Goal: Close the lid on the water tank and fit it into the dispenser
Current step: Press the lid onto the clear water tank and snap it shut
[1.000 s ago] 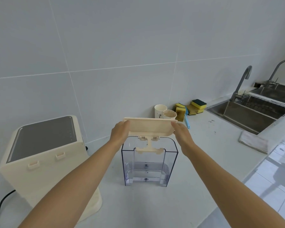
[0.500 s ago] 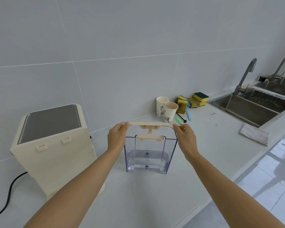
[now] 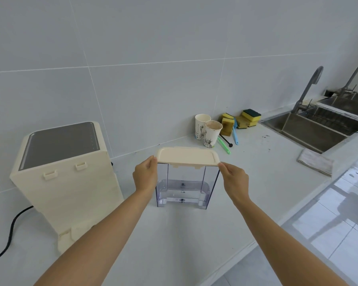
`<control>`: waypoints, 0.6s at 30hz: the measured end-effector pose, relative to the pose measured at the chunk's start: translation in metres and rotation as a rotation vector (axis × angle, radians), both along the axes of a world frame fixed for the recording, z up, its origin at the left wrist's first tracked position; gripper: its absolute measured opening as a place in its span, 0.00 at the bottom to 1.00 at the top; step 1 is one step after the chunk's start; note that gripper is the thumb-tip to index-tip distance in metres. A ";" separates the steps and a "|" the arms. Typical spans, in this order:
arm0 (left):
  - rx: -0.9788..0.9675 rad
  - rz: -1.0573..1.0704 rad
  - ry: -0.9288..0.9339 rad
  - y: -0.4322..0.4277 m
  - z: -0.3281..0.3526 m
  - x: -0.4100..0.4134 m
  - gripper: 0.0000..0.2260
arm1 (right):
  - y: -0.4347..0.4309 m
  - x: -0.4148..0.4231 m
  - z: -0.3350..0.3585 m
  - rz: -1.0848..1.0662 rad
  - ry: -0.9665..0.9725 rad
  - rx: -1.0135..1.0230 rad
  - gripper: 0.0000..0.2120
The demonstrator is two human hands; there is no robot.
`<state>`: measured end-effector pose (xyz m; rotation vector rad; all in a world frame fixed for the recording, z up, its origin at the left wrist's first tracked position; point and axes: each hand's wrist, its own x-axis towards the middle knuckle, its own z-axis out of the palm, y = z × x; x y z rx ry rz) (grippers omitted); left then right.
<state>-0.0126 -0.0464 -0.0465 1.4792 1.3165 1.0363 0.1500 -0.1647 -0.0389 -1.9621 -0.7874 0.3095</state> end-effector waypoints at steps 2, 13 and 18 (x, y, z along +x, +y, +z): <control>0.003 -0.009 0.009 0.001 -0.002 -0.001 0.16 | 0.000 0.000 -0.001 0.000 -0.001 0.003 0.19; -0.292 -0.036 -0.089 -0.002 0.001 -0.003 0.21 | 0.010 0.007 0.011 0.012 0.197 0.023 0.21; -0.486 -0.071 -0.159 -0.012 0.004 0.001 0.31 | 0.039 0.022 0.022 0.106 0.420 -0.054 0.29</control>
